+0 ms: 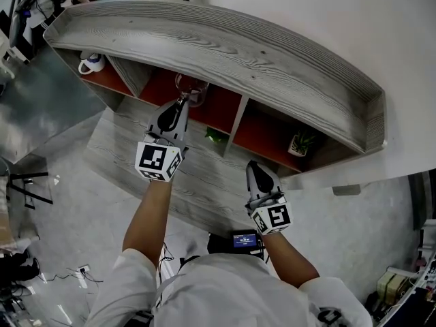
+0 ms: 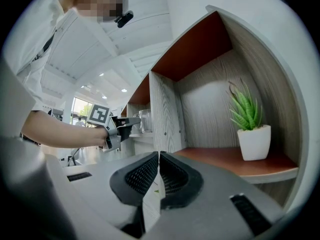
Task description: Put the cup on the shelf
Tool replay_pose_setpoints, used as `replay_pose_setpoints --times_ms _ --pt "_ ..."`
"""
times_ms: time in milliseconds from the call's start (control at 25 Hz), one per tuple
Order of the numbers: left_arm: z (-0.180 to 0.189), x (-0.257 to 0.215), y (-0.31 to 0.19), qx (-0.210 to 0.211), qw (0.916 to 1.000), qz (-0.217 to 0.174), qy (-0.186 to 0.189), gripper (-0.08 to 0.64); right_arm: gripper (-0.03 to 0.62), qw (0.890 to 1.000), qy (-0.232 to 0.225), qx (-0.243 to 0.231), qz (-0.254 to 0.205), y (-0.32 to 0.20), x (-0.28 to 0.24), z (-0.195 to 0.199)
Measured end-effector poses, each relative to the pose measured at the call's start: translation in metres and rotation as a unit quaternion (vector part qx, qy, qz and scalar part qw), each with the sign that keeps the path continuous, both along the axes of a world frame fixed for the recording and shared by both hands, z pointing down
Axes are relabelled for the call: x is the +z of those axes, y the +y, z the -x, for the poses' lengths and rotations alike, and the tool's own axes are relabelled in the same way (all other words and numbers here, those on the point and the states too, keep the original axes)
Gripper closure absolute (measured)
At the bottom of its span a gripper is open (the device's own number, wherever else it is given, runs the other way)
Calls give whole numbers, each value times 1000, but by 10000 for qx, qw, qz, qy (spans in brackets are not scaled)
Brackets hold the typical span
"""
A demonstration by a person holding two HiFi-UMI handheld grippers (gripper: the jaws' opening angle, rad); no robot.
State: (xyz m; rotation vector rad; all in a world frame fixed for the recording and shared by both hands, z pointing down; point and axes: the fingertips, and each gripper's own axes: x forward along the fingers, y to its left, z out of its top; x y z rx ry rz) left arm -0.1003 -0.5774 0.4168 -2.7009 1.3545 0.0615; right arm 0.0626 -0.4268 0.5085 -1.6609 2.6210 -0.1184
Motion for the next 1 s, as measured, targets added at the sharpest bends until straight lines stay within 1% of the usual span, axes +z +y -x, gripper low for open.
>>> replay_pose_setpoints --times_ms 240,440,600,720,840,1000 --pt "2 2 -3 -44 9999 43 89 531 557 10000 -50 17 12 0 1 -3" --pt "-1 3 -3 -49 10000 12 -31 518 557 10000 -63 1 -3 1 0 -2" --pt "-3 3 -1 -28 9999 16 -126 491 557 9999 -108 -14 20 4 0 0" --pt "-1 0 0 -135 9998 -30 -129 422 557 9999 -142 -11 2 6 -1 -1" --pt "5 -5 2 -191 9997 -65 -108 404 557 9999 -158 36 -27 8 -4 -3" --pt "14 -18 11 -260 9994 -169 -125 399 557 9998 -179 36 -76 12 -10 -2"
